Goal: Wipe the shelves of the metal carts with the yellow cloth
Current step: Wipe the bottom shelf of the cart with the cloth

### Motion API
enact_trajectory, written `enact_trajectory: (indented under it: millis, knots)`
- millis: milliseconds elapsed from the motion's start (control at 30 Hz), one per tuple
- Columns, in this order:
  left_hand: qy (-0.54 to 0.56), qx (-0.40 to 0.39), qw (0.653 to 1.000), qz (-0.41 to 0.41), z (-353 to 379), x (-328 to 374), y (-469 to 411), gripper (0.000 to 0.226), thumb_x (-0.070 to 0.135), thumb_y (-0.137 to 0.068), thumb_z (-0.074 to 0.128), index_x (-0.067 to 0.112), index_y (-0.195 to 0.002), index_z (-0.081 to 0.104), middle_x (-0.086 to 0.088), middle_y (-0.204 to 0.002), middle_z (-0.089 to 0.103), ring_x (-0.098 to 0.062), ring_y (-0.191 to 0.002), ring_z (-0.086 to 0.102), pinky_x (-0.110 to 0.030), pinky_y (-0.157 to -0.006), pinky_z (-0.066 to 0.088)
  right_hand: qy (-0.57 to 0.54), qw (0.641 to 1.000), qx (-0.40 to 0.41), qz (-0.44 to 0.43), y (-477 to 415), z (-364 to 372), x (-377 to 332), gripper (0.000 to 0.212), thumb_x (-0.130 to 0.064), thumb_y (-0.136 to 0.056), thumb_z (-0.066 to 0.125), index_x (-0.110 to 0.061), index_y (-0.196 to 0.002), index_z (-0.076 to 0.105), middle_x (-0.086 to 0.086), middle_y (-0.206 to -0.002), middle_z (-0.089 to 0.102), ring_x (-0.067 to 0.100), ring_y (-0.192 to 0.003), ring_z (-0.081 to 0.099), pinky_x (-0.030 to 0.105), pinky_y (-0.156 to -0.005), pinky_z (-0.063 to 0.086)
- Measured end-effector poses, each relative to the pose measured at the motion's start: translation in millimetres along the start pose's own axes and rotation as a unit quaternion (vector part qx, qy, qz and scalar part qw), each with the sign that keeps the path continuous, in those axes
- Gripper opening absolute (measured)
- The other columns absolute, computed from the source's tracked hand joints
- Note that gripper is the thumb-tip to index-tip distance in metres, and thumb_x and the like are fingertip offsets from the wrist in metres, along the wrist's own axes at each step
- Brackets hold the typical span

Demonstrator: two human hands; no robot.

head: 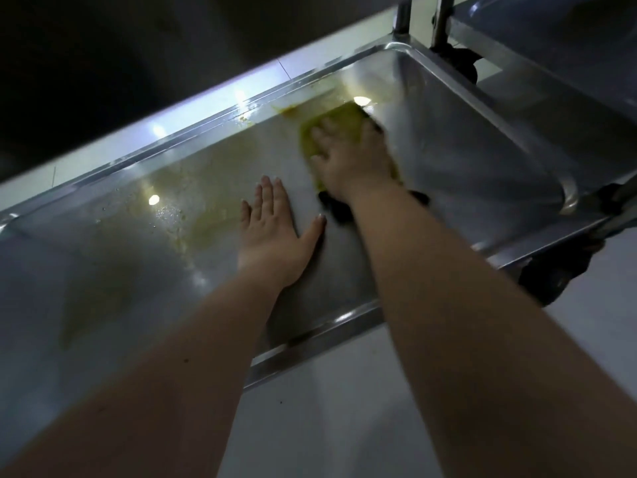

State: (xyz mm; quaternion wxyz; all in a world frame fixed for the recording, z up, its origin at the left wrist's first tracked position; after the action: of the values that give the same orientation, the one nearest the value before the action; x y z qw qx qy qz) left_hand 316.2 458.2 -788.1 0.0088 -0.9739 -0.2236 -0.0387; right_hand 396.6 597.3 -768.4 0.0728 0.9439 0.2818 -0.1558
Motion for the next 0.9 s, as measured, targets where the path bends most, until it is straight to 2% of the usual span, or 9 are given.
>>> enact_trajectory:
  millis: [67, 167, 233, 300, 433, 533, 733, 833, 900]
  knots:
    - [-0.010, -0.015, 1.000, -0.006, 1.4, -2.6, -0.3, 0.094, 0.067, -0.084, 0.016, 0.008, -0.154, -0.005, -0.009, -0.162, -0.010, -0.018, -0.149, -0.010, -0.038, -0.120, -0.006, -0.010, 0.997, -0.026, -0.077, 8.4, 20.3, -50.8, 0.054, -0.053, -0.099, 0.029, -0.043, -0.151, 0.020, -0.022, -0.160, 0.009, 0.038, -0.146, 0.003, 0.047, -0.118, 0.002]
    - [-0.022, -0.032, 0.999, -0.009, 3.6, -3.0, -1.5, 0.097, 0.069, -0.081, 0.013, 0.007, -0.153, -0.006, -0.011, -0.161, -0.011, -0.019, -0.148, -0.012, -0.039, -0.120, -0.007, -0.025, 0.994, -0.041, -0.103, 7.3, 22.0, -48.3, 0.054, -0.057, -0.098, 0.028, -0.046, -0.150, 0.020, -0.023, -0.160, 0.009, 0.034, -0.147, 0.004, 0.044, -0.117, 0.003]
    - [-0.010, -0.021, 1.000, -0.005, 3.9, -2.4, -2.8, 0.096, 0.071, -0.085, 0.018, 0.008, -0.154, -0.001, -0.010, -0.162, -0.008, -0.019, -0.148, -0.011, -0.038, -0.120, -0.008, -0.006, 0.998, -0.003, -0.057, -0.4, 6.3, -7.0, 0.054, -0.056, -0.099, 0.029, -0.044, -0.151, 0.021, -0.020, -0.160, 0.010, 0.037, -0.145, 0.011, 0.044, -0.118, 0.006]
    - [-0.003, -0.010, 1.000, -0.003, 4.3, -2.7, -4.1, 0.098, 0.075, -0.083, 0.017, 0.008, -0.154, 0.002, -0.010, -0.162, -0.005, -0.020, -0.149, -0.009, -0.037, -0.119, -0.008, -0.003, 0.998, 0.042, 0.049, -2.7, -18.9, 62.2, 0.054, -0.055, -0.099, 0.030, -0.042, -0.151, 0.022, -0.017, -0.161, 0.011, 0.041, -0.144, 0.013, 0.046, -0.119, 0.008]
    - [-0.014, -0.001, 1.000, -0.013, 7.0, -5.2, -8.1, 0.105, 0.079, -0.076, 0.008, 0.010, -0.154, 0.003, -0.009, -0.162, -0.004, -0.019, -0.149, -0.008, -0.037, -0.118, -0.010, 0.057, 0.984, 0.027, 0.164, 22.3, -43.1, 150.0, 0.056, -0.055, -0.100, 0.020, -0.040, -0.153, 0.010, -0.017, -0.162, 0.002, 0.043, -0.144, 0.007, 0.049, -0.118, 0.011]
    - [-0.016, 0.000, 1.000, -0.009, 6.9, -3.8, -9.8, 0.098, 0.074, -0.082, 0.012, 0.008, -0.154, 0.004, -0.012, -0.162, -0.002, -0.023, -0.149, -0.006, -0.040, -0.118, -0.009, 0.048, 0.988, 0.040, 0.144, 46.7, -35.9, 122.6, 0.056, -0.053, -0.100, 0.021, -0.040, -0.153, 0.010, -0.017, -0.162, 0.002, 0.044, -0.145, 0.004, 0.049, -0.119, 0.006]
    - [0.063, 0.022, 0.998, 0.018, -12.7, 1.2, 0.3, 0.064, 0.037, -0.101, 0.031, 0.006, -0.153, 0.013, -0.017, -0.161, 0.000, -0.028, -0.149, -0.005, -0.038, -0.119, -0.007, 0.016, 0.999, 0.028, -0.010, 118.4, 5.0, 16.2, 0.053, -0.053, -0.100, 0.024, -0.045, -0.151, 0.013, -0.019, -0.161, 0.005, 0.040, -0.146, 0.001, 0.048, -0.117, 0.002]
    - [0.145, 0.071, 0.985, 0.052, -38.7, -8.2, 17.9, 0.057, 0.019, -0.101, 0.037, 0.007, -0.153, 0.016, -0.013, -0.161, 0.005, -0.026, -0.149, -0.001, -0.031, -0.117, -0.006, 0.020, 0.999, 0.033, -0.008, 123.6, 5.6, 11.8, 0.051, -0.054, -0.101, 0.023, -0.046, -0.151, 0.015, -0.021, -0.161, 0.006, 0.038, -0.146, 0.002, 0.047, -0.117, 0.003]
    - [0.137, 0.072, 0.987, 0.035, -48.9, -42.1, 30.8, 0.057, 0.018, -0.101, 0.038, 0.007, -0.153, 0.018, -0.012, -0.161, 0.008, -0.026, -0.149, 0.002, -0.033, -0.118, -0.003, 0.030, 0.999, 0.031, 0.002, 119.4, 5.1, 15.4, 0.051, -0.054, -0.100, 0.022, -0.047, -0.150, 0.015, -0.022, -0.160, 0.006, 0.038, -0.146, 0.002, 0.046, -0.117, 0.004]
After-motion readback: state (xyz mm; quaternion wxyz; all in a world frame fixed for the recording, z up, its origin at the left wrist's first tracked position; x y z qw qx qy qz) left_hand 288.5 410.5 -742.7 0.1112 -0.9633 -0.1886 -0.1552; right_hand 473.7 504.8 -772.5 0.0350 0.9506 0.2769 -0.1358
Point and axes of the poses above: each hand's wrist, its own y-axis away from the middle knuckle, its own z-axis out of the palm, x = y × z, the point moved 9 cm from there along -y, towards the middle knuckle
